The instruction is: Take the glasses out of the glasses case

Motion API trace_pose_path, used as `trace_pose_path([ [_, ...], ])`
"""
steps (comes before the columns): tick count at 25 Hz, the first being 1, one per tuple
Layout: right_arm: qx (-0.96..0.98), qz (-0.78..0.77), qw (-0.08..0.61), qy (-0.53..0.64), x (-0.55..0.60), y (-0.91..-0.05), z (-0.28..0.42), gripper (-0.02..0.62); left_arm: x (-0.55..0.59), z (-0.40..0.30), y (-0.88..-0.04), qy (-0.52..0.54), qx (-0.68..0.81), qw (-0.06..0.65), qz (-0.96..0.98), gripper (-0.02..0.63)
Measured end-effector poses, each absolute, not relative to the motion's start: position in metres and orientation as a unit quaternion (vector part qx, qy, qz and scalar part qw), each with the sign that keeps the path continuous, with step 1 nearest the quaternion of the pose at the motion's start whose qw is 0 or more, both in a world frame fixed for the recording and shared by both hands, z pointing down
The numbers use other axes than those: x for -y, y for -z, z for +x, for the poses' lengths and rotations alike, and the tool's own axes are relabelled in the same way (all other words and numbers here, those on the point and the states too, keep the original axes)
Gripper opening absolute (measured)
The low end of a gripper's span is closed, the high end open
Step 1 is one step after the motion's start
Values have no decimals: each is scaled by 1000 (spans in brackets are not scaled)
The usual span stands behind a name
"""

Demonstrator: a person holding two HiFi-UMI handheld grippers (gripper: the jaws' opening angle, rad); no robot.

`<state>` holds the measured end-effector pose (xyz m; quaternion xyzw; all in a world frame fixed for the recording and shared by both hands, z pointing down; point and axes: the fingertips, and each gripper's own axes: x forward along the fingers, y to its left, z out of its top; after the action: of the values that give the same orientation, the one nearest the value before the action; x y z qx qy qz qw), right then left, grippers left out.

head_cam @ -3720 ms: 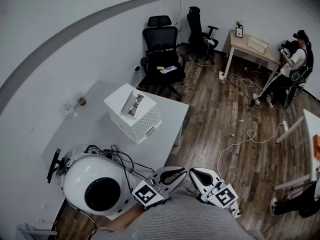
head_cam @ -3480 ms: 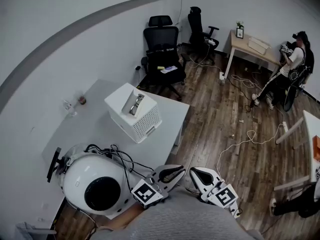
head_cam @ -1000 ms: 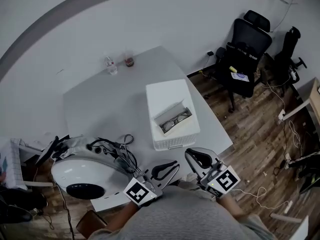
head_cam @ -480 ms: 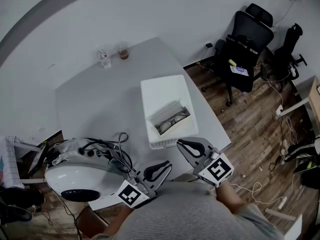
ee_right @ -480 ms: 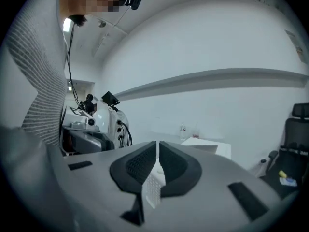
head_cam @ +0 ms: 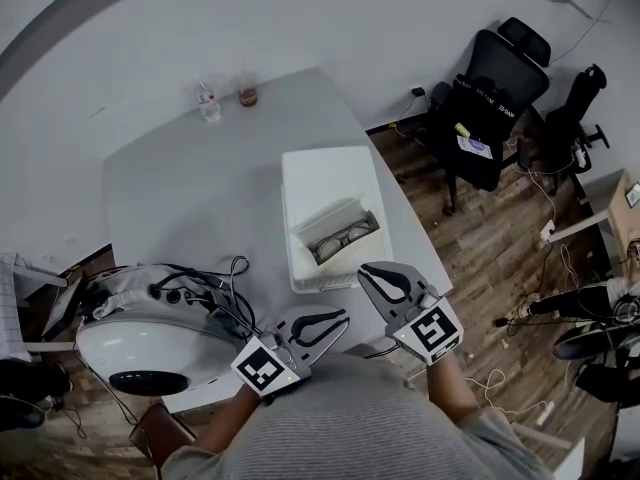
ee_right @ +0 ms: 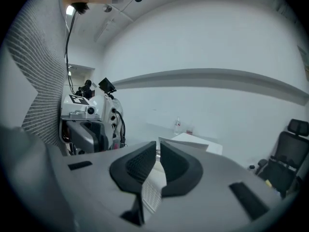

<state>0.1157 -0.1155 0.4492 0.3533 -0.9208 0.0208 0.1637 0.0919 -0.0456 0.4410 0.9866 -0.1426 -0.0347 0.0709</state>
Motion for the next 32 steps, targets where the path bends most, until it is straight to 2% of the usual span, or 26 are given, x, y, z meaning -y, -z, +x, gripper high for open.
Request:
trace_pose_path([
  [3, 920, 353, 167, -37, 126, -451, 125, 44, 45, 105, -444, 21, 108, 62, 992, 48],
  [4, 921, 347, 172, -44, 129, -453, 126, 99, 46, 109, -444, 20, 98, 62, 993, 49],
  [5, 922, 341, 177, -47, 133, -455, 128, 127, 47, 113, -444, 20, 90, 63, 994, 49],
  [12, 936, 267, 227, -45, 156, -473, 121, 129, 54, 128, -448, 4, 42, 83, 996, 49],
  [27, 903, 59, 423, -44, 182, -516, 78, 129, 50, 152, -455, 1, 9, 105, 994, 49],
  [32, 889, 31, 455, -47, 186, -528, 74, 129, 57, 156, -456, 2, 6, 105, 994, 49],
])
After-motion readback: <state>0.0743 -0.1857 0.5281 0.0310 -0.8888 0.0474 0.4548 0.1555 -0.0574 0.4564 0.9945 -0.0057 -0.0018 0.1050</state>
